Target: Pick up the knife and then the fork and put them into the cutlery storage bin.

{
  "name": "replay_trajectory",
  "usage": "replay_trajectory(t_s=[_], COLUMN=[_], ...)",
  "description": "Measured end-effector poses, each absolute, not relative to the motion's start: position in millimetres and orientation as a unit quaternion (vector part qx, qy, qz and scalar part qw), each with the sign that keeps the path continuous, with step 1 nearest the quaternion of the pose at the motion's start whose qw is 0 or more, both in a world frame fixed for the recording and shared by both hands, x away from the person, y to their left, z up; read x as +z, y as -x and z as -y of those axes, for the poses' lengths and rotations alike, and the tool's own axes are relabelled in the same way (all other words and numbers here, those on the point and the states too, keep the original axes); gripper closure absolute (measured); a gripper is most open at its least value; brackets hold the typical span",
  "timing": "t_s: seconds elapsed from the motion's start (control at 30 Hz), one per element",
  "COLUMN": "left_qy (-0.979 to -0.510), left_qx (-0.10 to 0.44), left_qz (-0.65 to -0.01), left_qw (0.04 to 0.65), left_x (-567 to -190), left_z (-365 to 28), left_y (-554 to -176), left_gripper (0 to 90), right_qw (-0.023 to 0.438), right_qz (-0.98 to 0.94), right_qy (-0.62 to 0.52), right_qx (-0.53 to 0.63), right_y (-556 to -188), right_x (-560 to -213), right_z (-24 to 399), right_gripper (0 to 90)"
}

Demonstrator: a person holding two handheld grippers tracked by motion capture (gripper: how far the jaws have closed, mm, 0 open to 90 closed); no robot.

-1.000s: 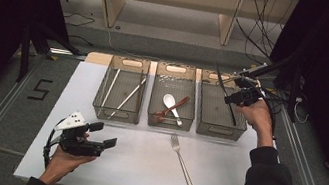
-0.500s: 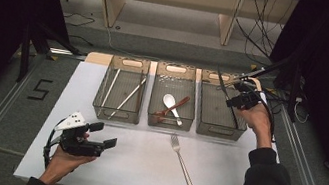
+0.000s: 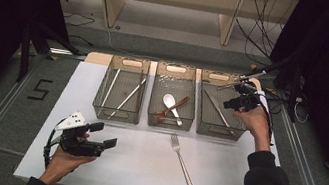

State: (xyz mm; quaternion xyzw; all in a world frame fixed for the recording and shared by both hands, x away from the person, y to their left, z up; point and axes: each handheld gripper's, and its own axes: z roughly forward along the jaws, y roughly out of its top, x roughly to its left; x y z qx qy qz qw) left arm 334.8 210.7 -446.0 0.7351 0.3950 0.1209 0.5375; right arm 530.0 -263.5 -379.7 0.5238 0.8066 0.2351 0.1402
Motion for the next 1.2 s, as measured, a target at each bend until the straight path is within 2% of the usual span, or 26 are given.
replay_trajectory(t_s=[0.23,0.43,0.57,0.73,0.9,1.0,1.2], left_qy=[-0.736,-0.736,-0.735,-0.735,-0.736,-0.736,-0.735], left_qx=[0.121,0.123,0.123,0.124,0.124,0.123,0.124], left_qz=[-0.395,-0.394,-0.395,-0.394,-0.394,-0.395,-0.393], left_qw=[0.537,0.537,0.538,0.538,0.537,0.537,0.538], left_x=[-446,-446,-446,-446,-445,-446,-446], left_z=[-211,-211,-211,-211,-211,-211,-211], left_y=[-335,-335,-335,-334,-334,-334,-334], left_gripper=[16.8,16.7,16.7,16.7,16.7,16.7,16.7], right_qw=[0.131,0.128,0.121,0.107,0.083,0.070,0.052], right_qz=[-0.809,-0.815,-0.827,-0.836,-0.851,-0.859,-0.877], right_qy=[-0.509,-0.486,-0.464,-0.444,-0.418,-0.406,-0.370], right_qx=[0.262,0.289,0.295,0.306,0.307,0.304,0.302], right_y=[-511,-480,-459,-437,-416,-408,-391], right_x=[-367,-357,-361,-370,-384,-394,-410], right_z=[252,235,224,214,202,197,184], right_gripper=[43.8,37.1,36.0,36.8,41.5,46.7,64.6])
